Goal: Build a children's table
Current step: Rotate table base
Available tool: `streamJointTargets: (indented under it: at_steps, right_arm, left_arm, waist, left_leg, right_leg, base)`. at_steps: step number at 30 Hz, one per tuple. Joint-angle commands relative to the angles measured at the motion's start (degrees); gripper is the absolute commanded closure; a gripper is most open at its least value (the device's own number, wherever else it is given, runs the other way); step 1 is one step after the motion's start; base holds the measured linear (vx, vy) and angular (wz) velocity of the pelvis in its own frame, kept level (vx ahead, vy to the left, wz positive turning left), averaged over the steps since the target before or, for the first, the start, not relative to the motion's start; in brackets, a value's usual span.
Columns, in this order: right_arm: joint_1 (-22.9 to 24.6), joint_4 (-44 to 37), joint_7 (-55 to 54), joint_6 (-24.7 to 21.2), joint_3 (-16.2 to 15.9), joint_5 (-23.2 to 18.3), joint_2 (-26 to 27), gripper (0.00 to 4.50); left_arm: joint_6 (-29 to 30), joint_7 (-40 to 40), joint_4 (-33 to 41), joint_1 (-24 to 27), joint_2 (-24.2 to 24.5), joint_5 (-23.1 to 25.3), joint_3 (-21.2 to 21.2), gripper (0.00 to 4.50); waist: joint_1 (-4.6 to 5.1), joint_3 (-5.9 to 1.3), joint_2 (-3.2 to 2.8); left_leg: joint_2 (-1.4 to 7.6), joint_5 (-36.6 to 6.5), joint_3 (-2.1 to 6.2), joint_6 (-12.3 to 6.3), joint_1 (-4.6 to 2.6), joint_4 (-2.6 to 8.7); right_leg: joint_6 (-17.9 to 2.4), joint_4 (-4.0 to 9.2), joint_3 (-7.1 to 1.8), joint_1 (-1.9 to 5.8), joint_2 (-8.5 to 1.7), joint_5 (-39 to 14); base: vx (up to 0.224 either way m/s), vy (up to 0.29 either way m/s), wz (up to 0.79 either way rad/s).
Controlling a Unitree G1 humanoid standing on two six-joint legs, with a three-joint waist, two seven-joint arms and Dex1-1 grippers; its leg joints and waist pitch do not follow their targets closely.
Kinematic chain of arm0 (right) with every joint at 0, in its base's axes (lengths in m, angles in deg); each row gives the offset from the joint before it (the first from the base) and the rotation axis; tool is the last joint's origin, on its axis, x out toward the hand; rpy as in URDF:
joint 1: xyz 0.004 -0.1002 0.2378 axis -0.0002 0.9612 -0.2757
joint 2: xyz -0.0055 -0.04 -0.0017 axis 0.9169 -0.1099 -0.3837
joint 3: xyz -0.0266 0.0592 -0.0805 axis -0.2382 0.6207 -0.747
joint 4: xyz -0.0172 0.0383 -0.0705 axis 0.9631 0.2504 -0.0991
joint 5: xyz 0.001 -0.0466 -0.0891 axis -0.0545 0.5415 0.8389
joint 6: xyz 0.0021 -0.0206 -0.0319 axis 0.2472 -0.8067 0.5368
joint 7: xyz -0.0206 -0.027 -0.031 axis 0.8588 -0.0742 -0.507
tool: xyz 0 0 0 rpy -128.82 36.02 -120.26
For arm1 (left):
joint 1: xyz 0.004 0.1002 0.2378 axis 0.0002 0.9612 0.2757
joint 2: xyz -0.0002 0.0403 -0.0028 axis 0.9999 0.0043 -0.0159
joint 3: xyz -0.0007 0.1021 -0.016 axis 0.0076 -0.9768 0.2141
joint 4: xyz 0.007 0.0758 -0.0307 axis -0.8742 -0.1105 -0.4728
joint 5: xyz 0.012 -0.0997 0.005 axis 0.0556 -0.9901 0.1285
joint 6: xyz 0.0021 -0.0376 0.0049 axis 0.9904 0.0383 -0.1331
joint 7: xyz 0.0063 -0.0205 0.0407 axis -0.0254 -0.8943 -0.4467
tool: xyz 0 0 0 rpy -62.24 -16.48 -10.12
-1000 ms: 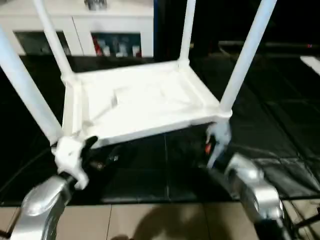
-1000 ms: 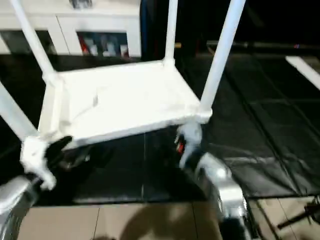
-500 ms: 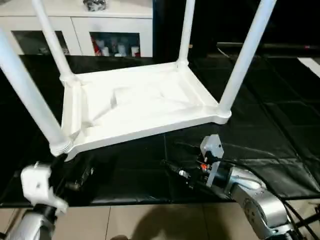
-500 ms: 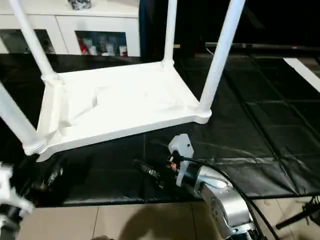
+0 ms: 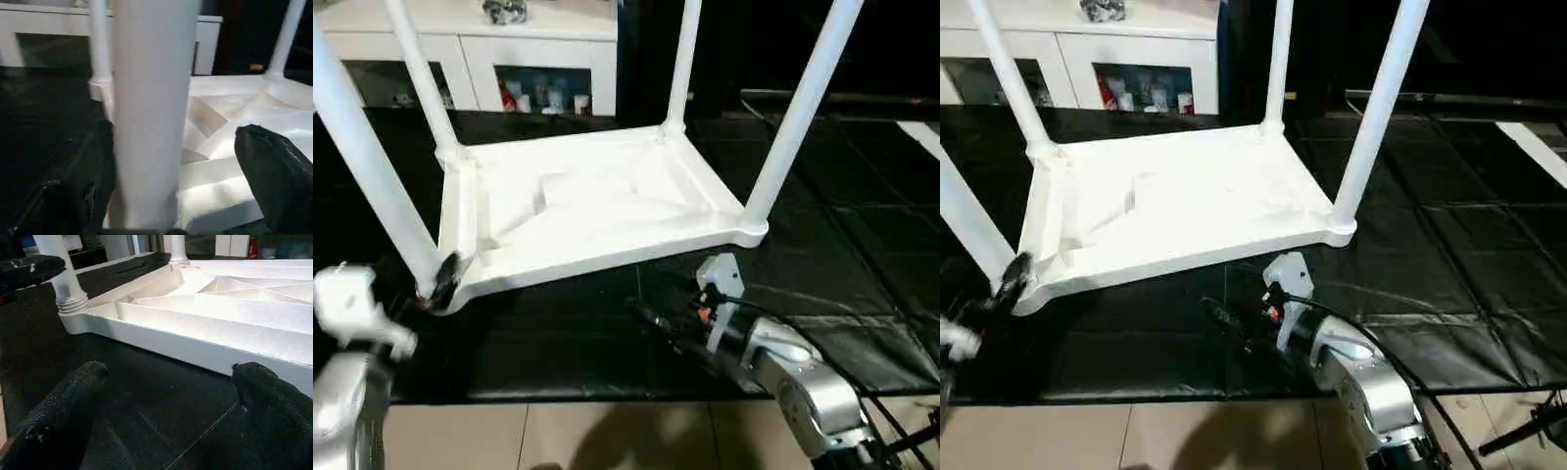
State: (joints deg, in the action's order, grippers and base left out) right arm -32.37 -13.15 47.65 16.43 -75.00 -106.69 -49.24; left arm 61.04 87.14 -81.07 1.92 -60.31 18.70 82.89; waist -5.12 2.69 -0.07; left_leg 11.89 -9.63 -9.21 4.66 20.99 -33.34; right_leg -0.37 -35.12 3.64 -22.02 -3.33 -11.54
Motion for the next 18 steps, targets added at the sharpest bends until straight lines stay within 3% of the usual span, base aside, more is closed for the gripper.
streamJointTargets:
  at_steps: [1,4,5,8,10,11,12,13,14,16,17,18]
  right_arm:
    - [-0.45,0.33,-0.57,0.19,0.12,0.47,0.06,0.00]
    - [-0.53,0.77,-1.83,0.37,0.21,1.58,0.39,0.00]
    - [-0.68,1.07,-2.56,0.29,0.40,1.92,0.55,0.00]
    - [-2.80,5.46,-11.76,1.80,3.74,5.25,2.67,0.00]
    - [-3.42,6.84,-15.04,2.70,5.35,5.87,3.57,0.00]
    - [-3.67,7.49,-16.89,2.52,6.33,5.92,4.05,0.00]
    - [-3.83,8.06,-18.22,2.18,7.09,5.94,4.36,0.00]
    - [-3.83,8.06,-18.22,2.18,7.09,5.94,4.36,0.00]
    - [-3.78,8.40,-19.08,1.66,7.09,6.67,4.11,0.00]
    - [-3.88,8.97,-20.10,1.65,7.33,7.24,4.12,0.00]
    - [-3.92,9.07,-20.24,1.69,7.38,7.32,4.14,0.00]
    - [-4.54,10.46,-21.99,2.22,7.95,8.27,4.40,0.00]
  left_arm:
    - [1.37,1.03,-1.92,-1.46,0.73,0.11,-0.63,0.04]
    - [3.15,3.25,-3.14,-3.60,2.36,-1.57,-1.26,0.04]
    - [3.53,3.80,-3.33,-4.03,2.64,-2.07,-1.39,0.04]
    - [5.87,7.63,-3.11,-4.89,3.76,-4.99,-2.57,0.04]
    - [6.78,8.66,-2.65,-4.96,4.08,-6.03,-3.15,0.04]
    - [7.77,9.76,-2.10,-4.96,4.27,-6.91,-3.65,0.04]
    - [8.89,11.35,-1.35,-4.94,4.55,-7.84,-4.39,0.04]
    - [8.89,11.35,-1.35,-4.94,4.55,-7.84,-4.39,0.04]
    - [11.64,12.79,0.15,-4.62,4.72,-9.87,-5.08,0.04]
    - [13.67,14.10,1.58,-4.26,5.00,-11.50,-5.80,0.04]
    - [13.87,14.22,1.72,-4.21,5.05,-11.67,-5.86,0.04]
    - [16.54,15.70,3.50,-3.57,5.63,-13.97,-6.62,0.04]
  waist:
    - [-0.05,-3.04,-1.39]
    - [-0.08,-3.09,-1.87]
    - [-0.04,-3.05,-1.77]
    - [0.03,-2.91,-1.88]
    - [-0.10,-2.84,-1.86]
    - [-0.12,-2.78,-1.46]
    - [-0.35,-2.87,-1.88]
    - [-0.35,-2.87,-1.88]
    - [-0.50,-3.01,-1.50]
    - [-0.45,-2.94,-1.62]
    - [-0.44,-2.93,-1.22]
    - [-0.47,-2.92,-1.39]
  left_leg:
    - [1.08,-19.41,0.51,1.25,-0.67,4.35]
    - [1.15,-18.87,0.57,1.37,-0.70,4.34]
    - [1.09,-18.93,0.48,1.41,-0.71,4.31]
    - [1.06,-20.34,0.49,2.46,-0.88,4.50]
    - [1.12,-22.12,0.43,3.08,-1.30,4.46]
    - [1.13,-22.23,0.35,2.91,-1.33,4.48]
    - [1.14,-21.48,0.40,2.83,-1.19,4.50]
    - [1.14,-21.48,0.40,2.83,-1.19,4.50]
    - [1.15,-19.83,0.35,2.69,-0.98,4.47]
    - [1.13,-19.09,0.27,2.69,-0.90,4.49]
    - [1.12,-19.06,0.20,2.57,-0.88,4.49]
    - [1.11,-18.74,0.23,2.58,-0.84,4.48]
  right_leg:
    - [-7.58,4.57,-2.76,1.65,-3.50,-10.76]
    - [-8.45,4.40,-2.71,1.79,-3.65,-9.99]
    - [-8.52,4.50,-2.70,1.72,-3.62,-10.19]
    - [-9.19,4.53,-2.68,1.40,-3.74,-12.97]
    - [-9.20,4.61,-2.77,1.09,-3.62,-14.48]
    - [-9.05,4.70,-2.81,1.07,-3.58,-14.59]
    - [-8.86,4.50,-2.89,1.25,-3.71,-14.17]
    - [-8.86,4.50,-2.89,1.25,-3.71,-14.17]
    - [-8.84,4.21,-2.90,1.54,-3.74,-12.20]
    - [-9.07,4.19,-2.88,1.55,-3.72,-11.36]
    - [-9.10,4.21,-2.87,1.58,-3.71,-11.57]
    - [-9.00,4.09,-2.88,1.61,-3.76,-11.92]
  base:
    - [0.000,0.000,0.00]
    - [0.000,0.000,0.00]
    - [0.000,0.000,0.00]
    - [0.000,0.000,0.00]
    - [0.000,0.000,0.00]
    - [0.000,0.000,0.00]
    - [0.000,0.000,0.00]
    - [0.000,0.000,0.00]
    - [0.000,0.000,0.00]
    - [0.000,0.000,0.00]
    - [0.000,0.000,0.00]
    - [0.000,0.000,0.00]
